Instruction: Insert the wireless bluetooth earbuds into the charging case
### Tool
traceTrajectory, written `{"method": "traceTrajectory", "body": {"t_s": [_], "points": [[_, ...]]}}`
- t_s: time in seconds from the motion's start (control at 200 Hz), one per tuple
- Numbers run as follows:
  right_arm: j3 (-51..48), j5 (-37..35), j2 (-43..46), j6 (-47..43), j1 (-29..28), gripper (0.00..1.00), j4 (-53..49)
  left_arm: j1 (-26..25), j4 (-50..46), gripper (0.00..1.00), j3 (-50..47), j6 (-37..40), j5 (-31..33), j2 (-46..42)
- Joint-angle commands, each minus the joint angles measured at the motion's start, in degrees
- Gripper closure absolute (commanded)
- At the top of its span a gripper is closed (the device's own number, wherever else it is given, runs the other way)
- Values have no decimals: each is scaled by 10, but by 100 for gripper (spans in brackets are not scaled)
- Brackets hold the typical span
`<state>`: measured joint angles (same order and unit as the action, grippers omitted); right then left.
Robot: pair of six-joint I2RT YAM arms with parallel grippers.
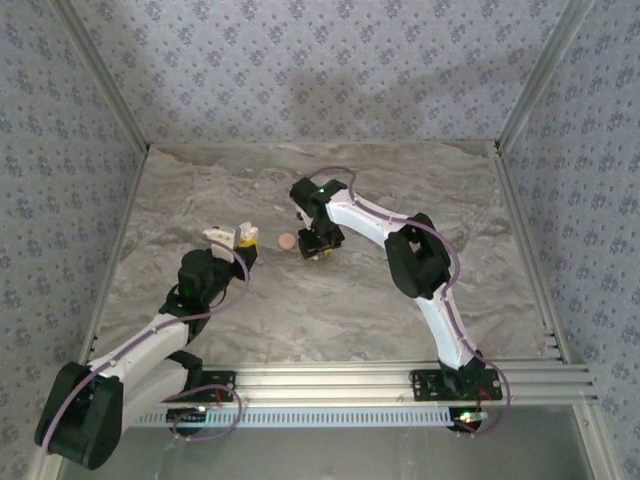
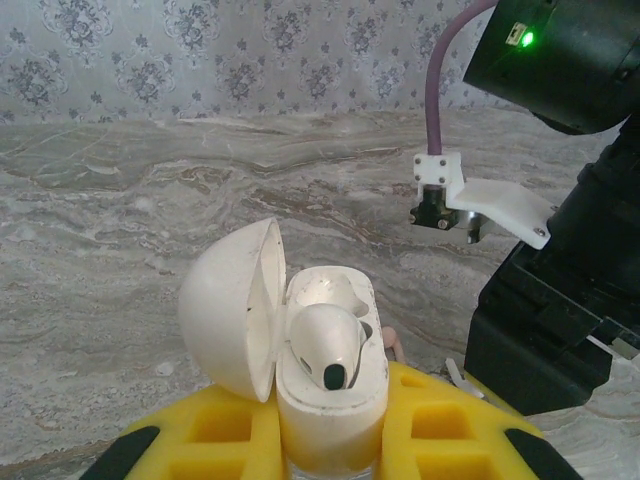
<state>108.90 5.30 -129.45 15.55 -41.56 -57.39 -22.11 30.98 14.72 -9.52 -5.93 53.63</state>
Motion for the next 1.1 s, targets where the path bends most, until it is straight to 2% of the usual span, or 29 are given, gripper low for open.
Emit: {"method": "traceTrajectory", "body": {"t_s": [0.0,0.325,0.645,0.849,1.094], "points": [[21,2,-19,-5,-2,52,-23,5,10,88,-5,7,0,-11],[29,10,-41,-9,1,56,-13,6,5,87,-5,9,-2,-19],[5,-12,-27,-11,3,70,-15,6,2,87,-3,9,-6,-22],[-42,-18,11,-9,8,73,-7,6,1,87,0,9,-12,-18],[-144,-21,80,7,18,73,10,5,6,87,0,6,-25,-11]]}}
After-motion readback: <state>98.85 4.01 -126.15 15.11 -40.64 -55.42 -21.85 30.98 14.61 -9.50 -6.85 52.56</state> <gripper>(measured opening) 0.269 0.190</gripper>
